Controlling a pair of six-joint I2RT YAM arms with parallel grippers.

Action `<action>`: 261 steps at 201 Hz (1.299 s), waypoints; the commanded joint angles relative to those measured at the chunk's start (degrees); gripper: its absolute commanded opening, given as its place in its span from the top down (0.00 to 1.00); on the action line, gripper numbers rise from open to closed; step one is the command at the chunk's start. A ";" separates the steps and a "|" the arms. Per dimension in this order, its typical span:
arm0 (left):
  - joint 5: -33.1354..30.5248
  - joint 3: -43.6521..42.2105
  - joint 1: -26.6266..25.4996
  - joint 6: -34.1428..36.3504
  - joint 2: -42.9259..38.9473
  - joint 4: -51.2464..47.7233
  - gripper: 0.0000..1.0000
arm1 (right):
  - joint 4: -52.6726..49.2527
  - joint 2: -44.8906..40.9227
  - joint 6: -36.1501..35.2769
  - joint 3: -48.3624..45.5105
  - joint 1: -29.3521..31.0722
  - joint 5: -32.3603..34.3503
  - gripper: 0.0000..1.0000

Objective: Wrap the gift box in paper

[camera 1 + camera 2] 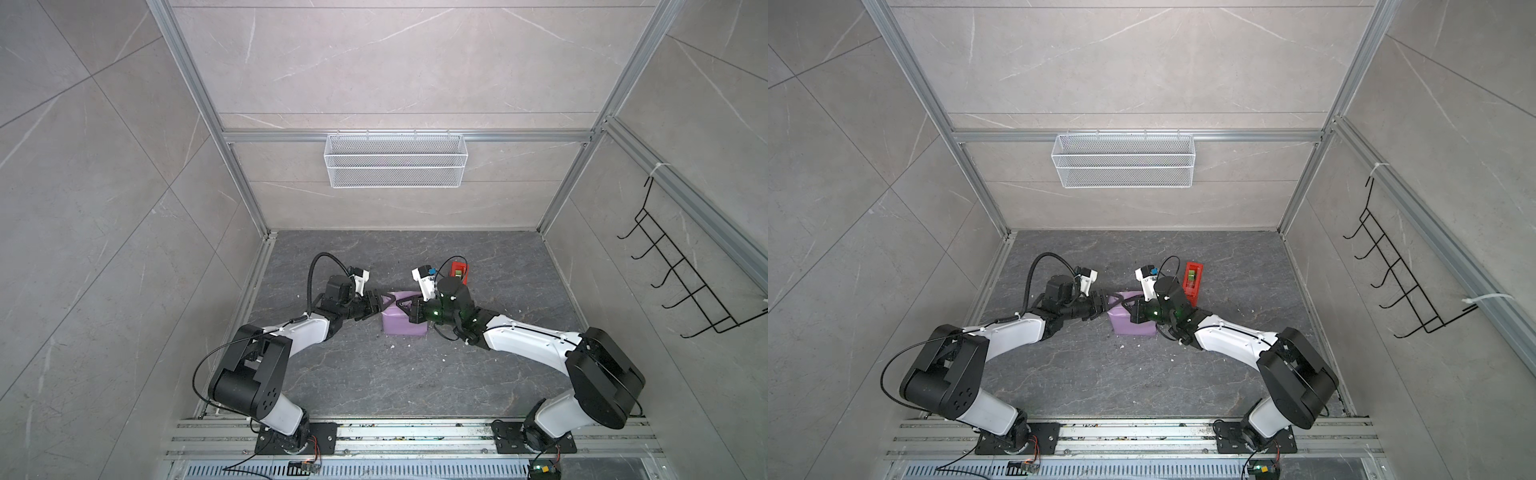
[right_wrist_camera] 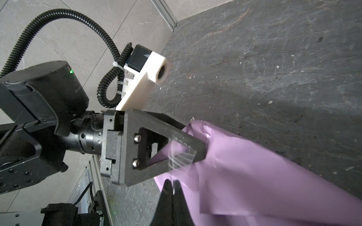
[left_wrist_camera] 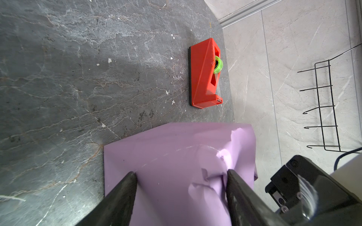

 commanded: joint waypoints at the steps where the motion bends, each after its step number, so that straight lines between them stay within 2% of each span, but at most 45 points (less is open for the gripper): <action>1: -2.49 -2.01 -0.59 2.32 1.08 -9.11 0.28 | -0.40 0.77 -0.29 1.42 -0.49 -0.28 1.00; 120: -2.53 -2.16 -0.59 2.30 1.37 -8.82 0.28 | 1.57 2.59 1.32 1.69 -1.27 -2.66 1.00; 261: -2.32 -2.31 -0.59 2.06 1.36 -8.48 0.28 | -6.31 4.54 -8.21 2.14 -2.01 -0.47 1.00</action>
